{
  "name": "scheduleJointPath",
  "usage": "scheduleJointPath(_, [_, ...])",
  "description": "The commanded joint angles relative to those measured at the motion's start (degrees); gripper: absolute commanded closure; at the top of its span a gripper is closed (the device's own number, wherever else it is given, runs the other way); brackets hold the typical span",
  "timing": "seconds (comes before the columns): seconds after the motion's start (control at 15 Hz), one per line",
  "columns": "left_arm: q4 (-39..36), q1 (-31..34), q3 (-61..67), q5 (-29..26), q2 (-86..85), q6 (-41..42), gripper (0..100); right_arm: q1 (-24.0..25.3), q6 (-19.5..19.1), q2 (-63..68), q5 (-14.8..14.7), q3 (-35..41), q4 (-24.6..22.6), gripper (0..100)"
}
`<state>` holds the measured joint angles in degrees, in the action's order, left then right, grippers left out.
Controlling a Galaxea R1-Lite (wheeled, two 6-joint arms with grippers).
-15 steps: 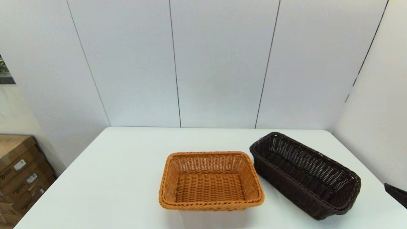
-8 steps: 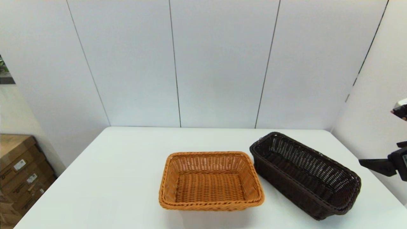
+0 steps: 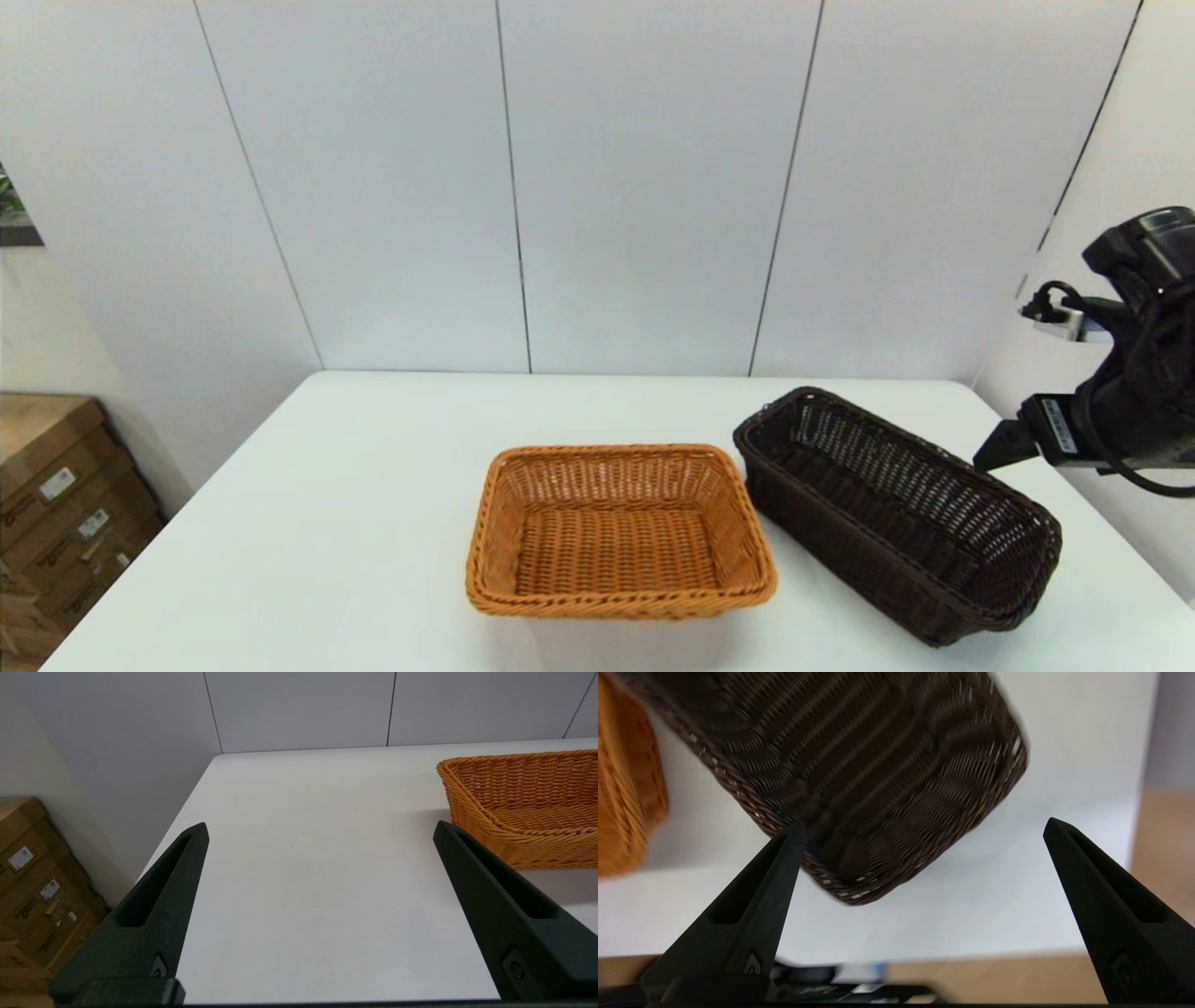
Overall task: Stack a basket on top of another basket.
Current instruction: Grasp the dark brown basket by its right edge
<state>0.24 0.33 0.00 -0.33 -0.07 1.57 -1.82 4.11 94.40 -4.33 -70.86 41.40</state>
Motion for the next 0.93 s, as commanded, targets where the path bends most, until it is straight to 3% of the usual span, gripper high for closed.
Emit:
scheduleJointPath(0.07, [0.0,0.0,0.1,0.0,0.0,0.0,0,2.1,14.0,9.2,-4.2,-7.4,6.5,0])
scheduleJointPath(0.2, [0.0,0.0,0.1,0.0,0.0,0.0,0,3.2,21.3,12.2,-8.7,-8.6,7.9,0])
scheduleJointPath(0.47, [0.0,0.0,0.1,0.0,0.0,0.0,0,3.7,32.8,18.4,-8.9,-15.4,19.5,0])
scheduleJointPath(0.73, [0.0,0.0,0.1,0.0,0.0,0.0,0,1.6,35.6,22.7,-8.1,-15.6,20.5,0])
scheduleJointPath(0.93, [0.0,0.0,0.1,0.0,0.0,0.0,0,-1.7,35.4,26.2,-4.5,-15.9,20.4,0])
